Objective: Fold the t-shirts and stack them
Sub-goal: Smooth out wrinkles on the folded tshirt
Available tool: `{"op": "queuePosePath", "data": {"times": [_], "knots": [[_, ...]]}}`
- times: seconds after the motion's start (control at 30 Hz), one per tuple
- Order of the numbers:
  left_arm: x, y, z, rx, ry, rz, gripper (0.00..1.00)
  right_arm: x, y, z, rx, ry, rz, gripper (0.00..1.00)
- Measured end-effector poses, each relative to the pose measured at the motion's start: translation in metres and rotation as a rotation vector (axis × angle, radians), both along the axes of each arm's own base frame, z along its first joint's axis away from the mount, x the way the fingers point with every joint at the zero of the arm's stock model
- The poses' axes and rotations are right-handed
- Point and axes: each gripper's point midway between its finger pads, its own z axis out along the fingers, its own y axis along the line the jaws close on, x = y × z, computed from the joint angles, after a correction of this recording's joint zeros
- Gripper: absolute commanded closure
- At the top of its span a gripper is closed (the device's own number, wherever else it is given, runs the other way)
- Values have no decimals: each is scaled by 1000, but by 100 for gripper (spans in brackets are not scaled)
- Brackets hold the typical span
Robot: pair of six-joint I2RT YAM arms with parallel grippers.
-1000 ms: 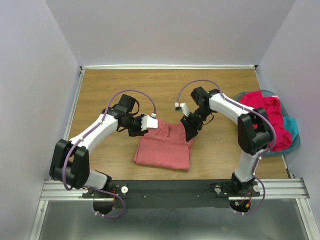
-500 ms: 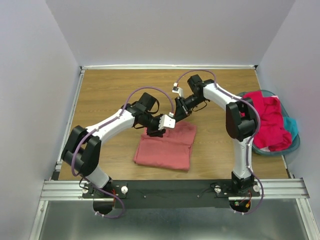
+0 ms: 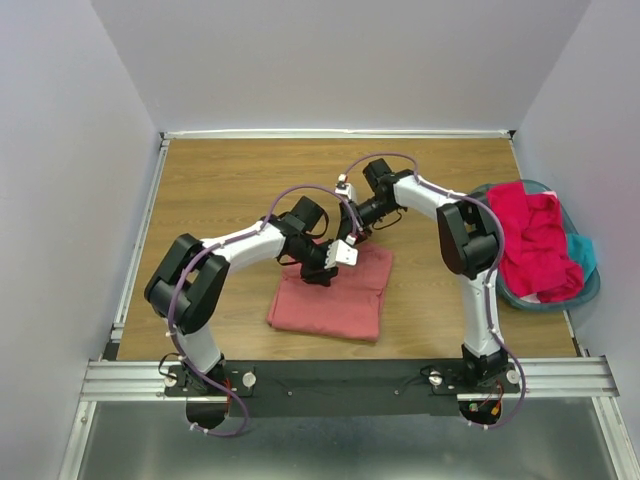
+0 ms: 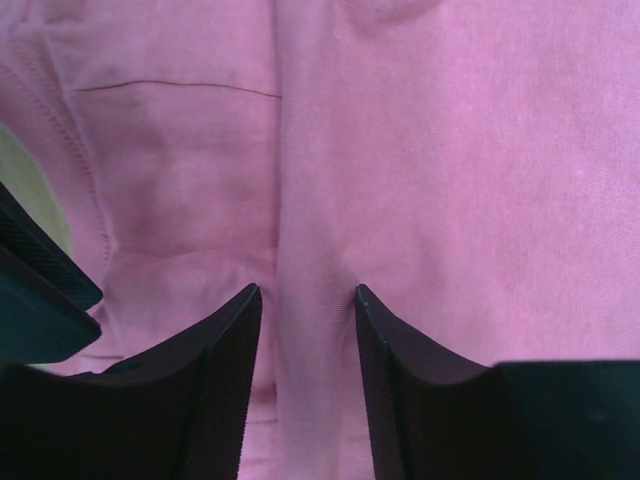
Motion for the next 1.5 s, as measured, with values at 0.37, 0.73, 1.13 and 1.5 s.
{"op": "queuePosePath", "data": {"times": [0.37,0.73,1.13,1.5], "knots": [[-5,0,-11,12,20,-2,80,-11,11,-25,-27,51,23,73],[-19,-10,25,-35,-59,-34,100,-22,5,-67,-86,108,35,77],[7,-14,52,-30,-205,-3,100,-34,2,-69,-37,130,61,78],[50,-23,58,-32,-298,21,100,-38,1,-68,-23,128,71,78]]}}
